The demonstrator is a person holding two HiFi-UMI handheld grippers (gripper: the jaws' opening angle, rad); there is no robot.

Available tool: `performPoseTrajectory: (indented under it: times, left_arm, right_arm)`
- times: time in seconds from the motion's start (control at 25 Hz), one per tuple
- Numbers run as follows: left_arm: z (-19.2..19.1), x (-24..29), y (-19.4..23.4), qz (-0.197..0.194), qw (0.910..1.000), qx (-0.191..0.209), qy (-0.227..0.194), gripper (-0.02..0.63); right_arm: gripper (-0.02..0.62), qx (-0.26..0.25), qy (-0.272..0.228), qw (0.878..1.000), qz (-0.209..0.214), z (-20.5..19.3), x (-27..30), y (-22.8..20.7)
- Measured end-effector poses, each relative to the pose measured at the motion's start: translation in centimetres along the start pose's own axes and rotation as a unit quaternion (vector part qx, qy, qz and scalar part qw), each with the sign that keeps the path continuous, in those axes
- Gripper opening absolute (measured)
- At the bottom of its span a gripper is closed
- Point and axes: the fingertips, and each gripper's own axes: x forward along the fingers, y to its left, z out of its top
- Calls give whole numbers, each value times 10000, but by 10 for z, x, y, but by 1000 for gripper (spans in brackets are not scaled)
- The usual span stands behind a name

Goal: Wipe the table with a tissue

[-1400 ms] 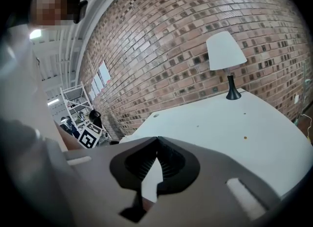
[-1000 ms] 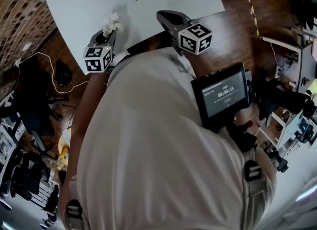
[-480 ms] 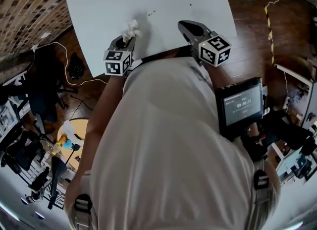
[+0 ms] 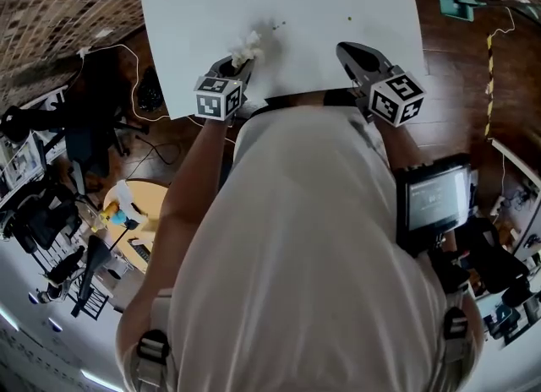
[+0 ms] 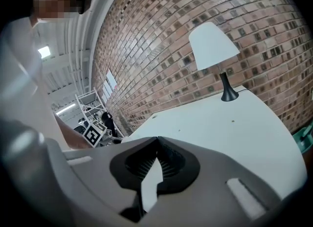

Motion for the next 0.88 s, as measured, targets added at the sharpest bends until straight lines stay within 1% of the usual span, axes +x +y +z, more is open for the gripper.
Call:
performPoseTrajectory:
  times: [0.12, 0.2, 0.32, 0.36, 0.4, 0.44, 0.48, 0.56, 0.6, 0.68, 0.8, 0.88]
  left_arm:
    - [11, 13, -1, -235, 9996, -79, 154, 80]
    - [21, 20, -6, -501, 9983, -202, 237, 80]
    - [21, 29, -22, -1127, 9908, -536, 513, 80]
    - [19, 31, -25, -1283, 9876, -627, 655, 80]
    - [16, 33, -26, -1342, 9851, -699, 815, 80]
    - [13, 35, -22, -1298, 9837, -765, 977, 80]
    - [10, 38, -16, -1172, 9833, -829, 1122, 80]
    - [6, 43, -2, -829, 9829, -899, 1375, 80]
    - [6, 46, 4, -672, 9825, -866, 1507, 81]
    - [6, 52, 12, -435, 9806, -675, 1788, 81]
    - [6, 56, 14, -238, 9762, -372, 2124, 81]
    - [7, 58, 14, -86, 9737, 12, 2279, 81]
  right_arm:
    - [8, 52, -17, 10000, 7, 4, -1, -11]
    - [8, 72, -43, 10000, -5, 8, -3, -19]
    - [8, 82, -81, 9999, 1, 13, -3, -25]
    - [8, 83, -83, 9999, 6, 14, -2, -26]
    - [8, 87, -82, 9999, 8, 14, -1, -27]
    - [8, 94, -82, 9999, 5, 15, 0, -28]
    - [8, 103, -82, 9999, -2, 14, -1, -29]
    - [8, 121, -78, 9999, -36, 13, -4, -33]
    - [8, 129, -74, 9999, -62, 13, -7, -35]
    - [8, 162, -78, 9998, -126, 11, -12, -40]
    - [8, 237, -103, 9994, -218, 9, -20, -44]
    - [8, 252, -122, 9993, -251, 8, -23, -46]
